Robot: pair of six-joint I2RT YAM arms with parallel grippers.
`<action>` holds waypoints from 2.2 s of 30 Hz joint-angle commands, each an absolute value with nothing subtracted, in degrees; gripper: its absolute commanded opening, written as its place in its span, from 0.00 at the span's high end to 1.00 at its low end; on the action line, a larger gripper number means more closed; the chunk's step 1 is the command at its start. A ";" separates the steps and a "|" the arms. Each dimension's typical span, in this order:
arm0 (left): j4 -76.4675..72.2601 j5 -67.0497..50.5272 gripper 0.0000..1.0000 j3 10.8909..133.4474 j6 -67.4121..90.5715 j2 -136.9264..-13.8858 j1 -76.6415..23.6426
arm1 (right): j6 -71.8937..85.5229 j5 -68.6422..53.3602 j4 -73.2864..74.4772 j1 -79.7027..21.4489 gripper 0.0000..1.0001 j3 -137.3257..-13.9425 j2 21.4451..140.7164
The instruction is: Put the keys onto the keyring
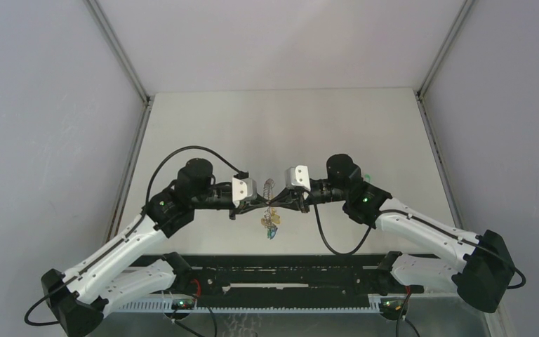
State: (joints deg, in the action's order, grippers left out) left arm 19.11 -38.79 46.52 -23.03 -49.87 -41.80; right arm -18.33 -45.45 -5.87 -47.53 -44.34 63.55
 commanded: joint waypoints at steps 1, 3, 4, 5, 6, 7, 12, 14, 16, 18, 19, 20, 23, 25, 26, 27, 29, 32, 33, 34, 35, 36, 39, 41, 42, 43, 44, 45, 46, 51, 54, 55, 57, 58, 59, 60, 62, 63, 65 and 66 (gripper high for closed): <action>17.67 -38.79 0.83 48.65 -22.77 -50.45 -41.73 | -18.71 -47.56 -9.09 -48.64 1.00 -48.08 62.14; 17.67 -38.81 0.82 48.77 -22.79 -50.53 -41.82 | -18.57 -47.54 -9.42 -48.69 1.00 -48.08 62.14; 17.67 -38.85 0.81 48.77 -22.69 -50.59 -41.83 | -18.53 -47.60 -9.48 -48.77 1.00 -48.05 62.07; 17.67 -38.90 0.81 48.78 -22.68 -50.57 -41.96 | -18.52 -47.62 -9.51 -48.82 1.00 -48.12 62.05; 17.67 -38.98 0.82 48.78 -22.70 -50.54 -41.93 | -18.54 -47.69 -9.43 -48.86 1.00 -48.25 62.10; 17.60 -39.16 0.85 48.85 -22.72 -50.46 -41.97 | -18.45 -47.68 -9.33 -48.87 1.00 -48.25 62.13; 17.58 -40.02 0.99 49.03 -22.50 -50.54 -41.92 | -18.13 -48.03 -9.91 -49.11 1.00 -48.39 62.17; 17.58 -40.48 1.00 49.05 -22.50 -50.47 -41.92 | -18.14 -48.16 -9.78 -49.13 1.00 -48.67 62.30; 17.57 -40.34 1.00 49.08 -22.57 -50.24 -41.92 | -18.10 -47.68 -9.28 -49.17 1.00 -48.80 62.11; 17.53 -39.07 1.00 48.91 -22.59 -49.89 -41.92 | -18.13 -46.52 -8.22 -49.14 1.00 -48.79 61.43; 17.43 -38.25 1.00 48.72 -22.59 -49.58 -41.92 | -18.06 -45.87 -7.53 -48.96 1.00 -48.78 60.97; 17.36 -37.28 1.00 48.57 -22.66 -49.26 -41.93 | -17.95 -45.10 -6.71 -48.85 0.96 -48.81 60.47; 17.02 -33.71 1.00 47.87 -22.68 -48.27 -41.97 | -16.85 -42.09 -3.86 -47.76 0.80 -48.83 58.76; 16.77 -31.76 1.00 47.55 -22.64 -47.65 -41.92 | -14.68 -39.99 -2.30 -46.54 0.73 -48.78 57.65; 16.64 -30.81 1.00 47.34 -22.61 -47.45 -41.92 | -13.74 -38.97 -1.47 -45.65 0.69 -48.67 57.08; 16.41 -29.90 1.00 47.19 -22.52 -47.21 -41.92 | -12.51 -37.72 -0.77 -45.16 0.65 -48.57 56.40; 15.82 -27.98 1.00 46.83 -22.25 -46.64 -41.93 | -10.57 -34.16 1.03 -44.05 0.57 -48.12 55.29; 14.94 -24.66 1.00 46.26 -21.44 -45.66 -41.92 | -6.66 -25.96 4.40 -43.54 0.46 -47.76 53.98; 14.79 -23.51 1.00 46.15 -21.37 -45.32 -41.92 | -5.22 -22.84 6.61 -43.40 0.43 -47.73 53.66; 14.64 -22.44 1.00 46.06 -21.10 -45.05 -41.92 | -3.83 -19.41 8.44 -43.09 0.41 -47.74 53.26; 14.38 -21.55 1.00 46.05 -20.85 -44.66 -41.93 | -2.08 -16.37 10.21 -42.63 0.39 -47.77 53.05; 14.15 -20.70 1.00 45.91 -20.61 -44.24 -41.91 | -0.43 -13.20 12.15 -42.01 0.37 -47.65 52.99; 14.23 -18.73 1.00 46.13 -19.86 -43.74 -41.84 | 4.48 -6.87 16.40 -38.96 0.34 -46.83 52.92; 15.68 -17.60 1.00 47.13 -19.30 -43.64 -41.88 | 8.10 -4.49 18.64 -36.17 0.34 -46.27 52.89; 16.77 -16.60 1.00 47.80 -18.82 -43.58 -41.84 | 9.63 -3.21 19.61 -34.73 0.35 -46.06 52.87; 17.99 -15.69 1.00 48.62 -18.35 -43.48 -41.88 | 11.04 -1.74 20.73 -33.31 0.35 -45.96 52.97; 19.30 -14.65 1.00 49.64 -18.00 -43.31 -41.86 | 12.44 -0.36 22.00 -31.47 0.35 -45.81 53.16; 21.27 -13.95 1.00 50.71 -17.91 -43.45 -41.84 | 13.26 0.67 23.14 -29.89 0.35 -45.73 53.56; 23.31 -12.86 1.00 52.09 -18.06 -43.75 -41.84 | 14.29 1.45 24.31 -28.34 0.36 -45.64 53.98; 31.07 -9.42 1.00 55.45 -16.48 -43.96 -41.87 | 17.10 5.86 28.45 -21.31 0.40 -44.99 57.57; 31.28 -8.34 1.00 53.73 -15.67 -42.59 -41.86 | 17.41 6.38 29.60 -16.63 0.46 -44.92 61.45; 30.99 -7.21 1.00 52.98 -15.69 -42.40 -41.84 | 17.45 6.60 29.74 -15.06 0.49 -44.96 62.91; 31.21 -5.68 1.00 52.17 -16.16 -42.49 -41.84 | 17.33 7.39 29.76 -12.74 0.52 -45.00 65.89; 31.74 -5.55 1.00 52.15 -16.51 -42.63 -41.84 | 17.27 7.83 29.71 -11.84 0.52 -45.11 67.17; 32.04 -5.40 1.00 52.07 -16.75 -42.63 -41.84 | 17.05 8.09 29.64 -11.16 0.52 -45.21 68.44; 31.93 -5.30 1.00 51.88 -16.86 -42.57 -41.84 | 16.98 8.46 29.58 -10.48 0.53 -45.29 69.64; 31.40 -5.17 1.00 51.19 -16.88 -42.07 -41.84 | 16.60 8.81 29.29 -9.25 0.54 -45.63 71.98; 31.24 -5.06 1.00 51.01 -16.89 -41.88 -41.84 | 16.42 8.61 29.21 -8.85 0.55 -45.82 73.25; 31.25 -4.56 1.00 50.62 -16.88 -41.56 -41.86 | 16.12 8.28 28.96 -8.26 0.58 -46.32 75.41; 31.27 -4.47 1.00 50.34 -16.88 -41.46 -41.84 | 15.69 8.09 28.69 -7.92 0.60 -46.56 76.44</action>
State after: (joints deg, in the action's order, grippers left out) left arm 33.91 -5.98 51.33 -17.10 -43.07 -41.93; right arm 15.73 7.29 29.85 -8.93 -45.12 74.02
